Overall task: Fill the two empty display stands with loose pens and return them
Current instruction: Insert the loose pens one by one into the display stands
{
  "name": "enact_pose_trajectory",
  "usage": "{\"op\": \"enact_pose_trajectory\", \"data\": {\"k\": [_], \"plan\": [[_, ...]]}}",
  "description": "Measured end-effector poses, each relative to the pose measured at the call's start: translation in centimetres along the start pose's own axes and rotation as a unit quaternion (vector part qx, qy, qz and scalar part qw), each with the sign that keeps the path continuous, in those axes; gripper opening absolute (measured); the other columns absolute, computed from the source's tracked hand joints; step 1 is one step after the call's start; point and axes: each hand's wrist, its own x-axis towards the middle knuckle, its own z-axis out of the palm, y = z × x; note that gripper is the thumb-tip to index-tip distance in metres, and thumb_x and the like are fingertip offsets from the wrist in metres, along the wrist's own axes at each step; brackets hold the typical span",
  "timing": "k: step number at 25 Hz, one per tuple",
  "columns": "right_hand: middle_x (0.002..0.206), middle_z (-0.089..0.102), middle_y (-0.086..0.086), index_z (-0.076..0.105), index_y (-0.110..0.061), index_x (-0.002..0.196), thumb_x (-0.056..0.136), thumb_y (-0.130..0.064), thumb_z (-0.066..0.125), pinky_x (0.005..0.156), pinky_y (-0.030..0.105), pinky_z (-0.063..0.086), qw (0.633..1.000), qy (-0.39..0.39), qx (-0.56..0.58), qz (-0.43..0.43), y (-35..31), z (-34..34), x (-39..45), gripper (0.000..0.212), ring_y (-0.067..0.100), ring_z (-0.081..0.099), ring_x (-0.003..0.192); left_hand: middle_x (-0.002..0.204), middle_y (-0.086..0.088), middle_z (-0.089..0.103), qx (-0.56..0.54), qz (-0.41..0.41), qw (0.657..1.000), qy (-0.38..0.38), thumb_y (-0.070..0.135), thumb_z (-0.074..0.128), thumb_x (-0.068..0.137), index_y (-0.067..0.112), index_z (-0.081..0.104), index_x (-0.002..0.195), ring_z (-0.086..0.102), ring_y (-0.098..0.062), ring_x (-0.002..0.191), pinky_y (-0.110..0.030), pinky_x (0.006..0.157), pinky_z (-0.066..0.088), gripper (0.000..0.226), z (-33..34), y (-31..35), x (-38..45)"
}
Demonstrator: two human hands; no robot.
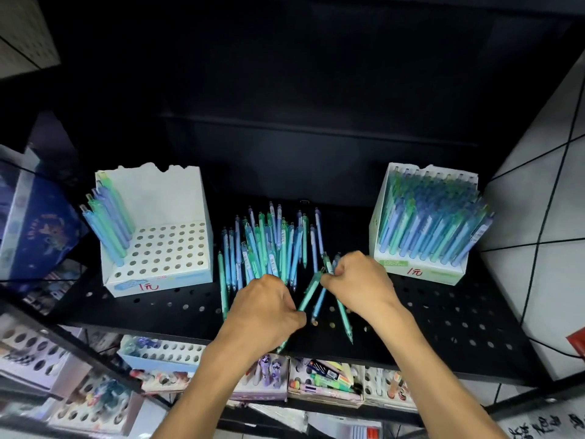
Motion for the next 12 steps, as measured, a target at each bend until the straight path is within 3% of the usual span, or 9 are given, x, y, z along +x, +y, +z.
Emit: {"op": "enact_pose_trajectory", "data": {"k": [2,4,6,9,12], "plan": [[0.059,0.045,-0.001,0.041,-0.016,0.061,0.087,-0.042,0.065,0.046,0.026,0.029,0.999,-0.001,-0.038,0.003,-0.2,-0.3,0.0,0.044,0.022,0.049,0.060,0.076,0.002,0.074,-0.039,-0.008,0.999,0.005,0.031,0.076,0.079,0.017,0.074,0.071,0.070,-0.010,0.075,-0.022,0.069,0.056,0.016,-0.5,-0.1,-0.3],[0.065,0.045,-0.002,0.038,-0.017,0.065,0.089,-0.040,0.064,0.046,0.026,0.028,0.997,-0.005,-0.076,-0.003,-0.4,-0.2,0.0,0.042,0.019,0.047,0.060,0.073,-0.001,0.074,-0.135,-0.013,0.991,0.007,0.022,0.075,0.078,0.016,0.072,0.074,0.070,-0.012,0.071,-0.034,0.079,0.059,0.008,-1.0,-0.2,-0.2],[0.060,0.048,0.000,0.040,-0.015,0.064,0.088,-0.033,0.066,0.044,0.025,0.033,0.999,-0.024,-0.046,0.000,0.0,-0.2,0.0,0.040,0.017,0.050,0.050,0.073,-0.004,0.076,-0.252,-0.012,0.967,-0.020,0.009,0.072,0.084,0.013,0.067,0.091,0.070,-0.014,0.067,-0.042,0.085,0.058,0.009,-1.3,0.0,-0.3],[0.053,0.047,0.002,0.048,-0.009,0.067,0.092,-0.026,0.067,0.043,0.025,0.043,0.989,-0.040,0.141,0.034,1.2,-1.5,-0.3,0.036,0.014,0.055,0.038,0.088,-0.004,0.078,-0.357,0.004,0.932,-0.068,0.000,0.061,0.094,0.018,0.055,0.120,0.074,-0.018,0.074,-0.034,0.082,0.056,0.033,-1.5,0.3,-0.4],[0.060,0.056,0.005,0.062,0.003,0.078,0.092,-0.021,0.069,0.044,0.026,0.047,0.923,-0.078,0.376,0.006,0.5,-3.8,-1.7,0.029,0.010,0.056,0.047,0.082,-0.009,0.071,-0.484,-0.004,0.872,-0.066,-0.012,0.046,0.095,0.015,0.055,0.121,0.068,-0.021,0.070,-0.030,0.068,0.057,0.038,-0.9,1.1,0.0]]}}
